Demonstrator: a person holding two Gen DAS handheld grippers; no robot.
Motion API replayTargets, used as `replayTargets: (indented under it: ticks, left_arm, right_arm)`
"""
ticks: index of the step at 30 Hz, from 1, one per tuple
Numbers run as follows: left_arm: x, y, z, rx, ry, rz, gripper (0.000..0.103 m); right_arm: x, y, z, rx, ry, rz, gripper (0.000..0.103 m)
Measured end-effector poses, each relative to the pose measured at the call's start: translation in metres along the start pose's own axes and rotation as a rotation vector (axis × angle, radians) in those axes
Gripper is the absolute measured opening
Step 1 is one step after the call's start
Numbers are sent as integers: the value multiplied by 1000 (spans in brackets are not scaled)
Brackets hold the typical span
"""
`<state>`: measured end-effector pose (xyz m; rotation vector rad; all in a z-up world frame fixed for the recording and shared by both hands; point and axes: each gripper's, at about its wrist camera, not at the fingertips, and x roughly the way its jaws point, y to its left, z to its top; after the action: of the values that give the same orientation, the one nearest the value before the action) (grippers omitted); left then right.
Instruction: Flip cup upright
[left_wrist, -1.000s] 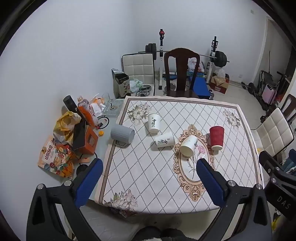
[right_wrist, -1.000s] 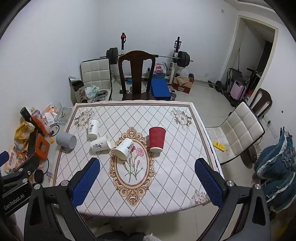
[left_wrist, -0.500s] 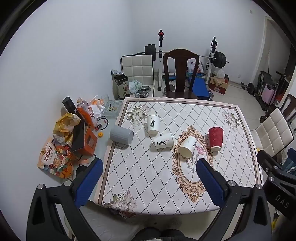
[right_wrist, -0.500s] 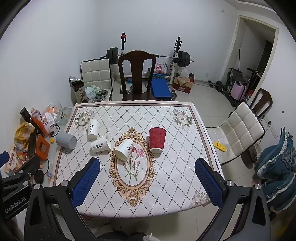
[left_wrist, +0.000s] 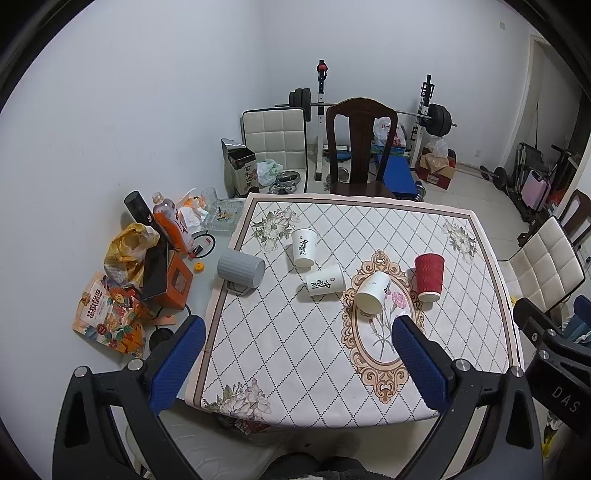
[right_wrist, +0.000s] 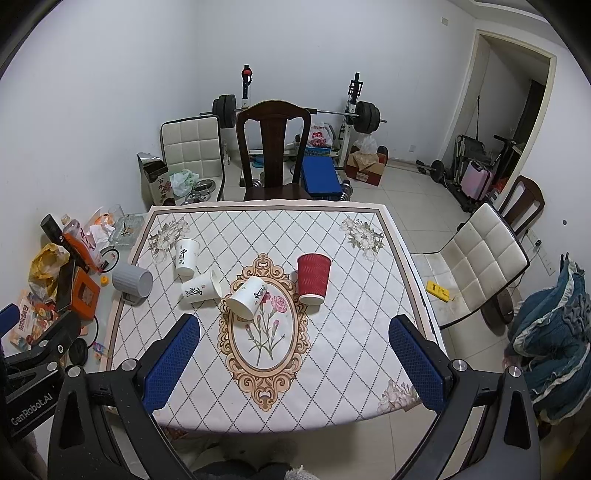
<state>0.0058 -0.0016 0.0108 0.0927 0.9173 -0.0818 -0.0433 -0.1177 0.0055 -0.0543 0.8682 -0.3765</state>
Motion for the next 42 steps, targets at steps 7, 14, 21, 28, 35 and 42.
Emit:
replayTargets:
  ticks: [7, 14, 21, 28, 35, 42]
  left_arm:
    - [-1, 0, -1, 0, -3, 2, 103]
    - [-2, 0, 0, -1, -6, 1, 103]
    - [-2, 1, 0, -3, -11, 1, 103]
    - [-5, 2, 0, -5, -14, 0, 103]
    - [-9, 1, 2, -6, -15, -3, 103]
    - [-11, 1, 2, -10, -17, -6, 103]
  right_arm:
    - [0, 0, 0, 0, 0, 2, 103]
    - [1, 3, 0, -4, 2, 5, 103]
    - [0, 5, 0, -5, -2, 6, 103]
    - [-2, 7, 0, -5, -2, 7, 103]
    - [-2, 6, -1, -6, -2, 8, 103]
    - [-2, 5, -1, -3, -4, 8, 103]
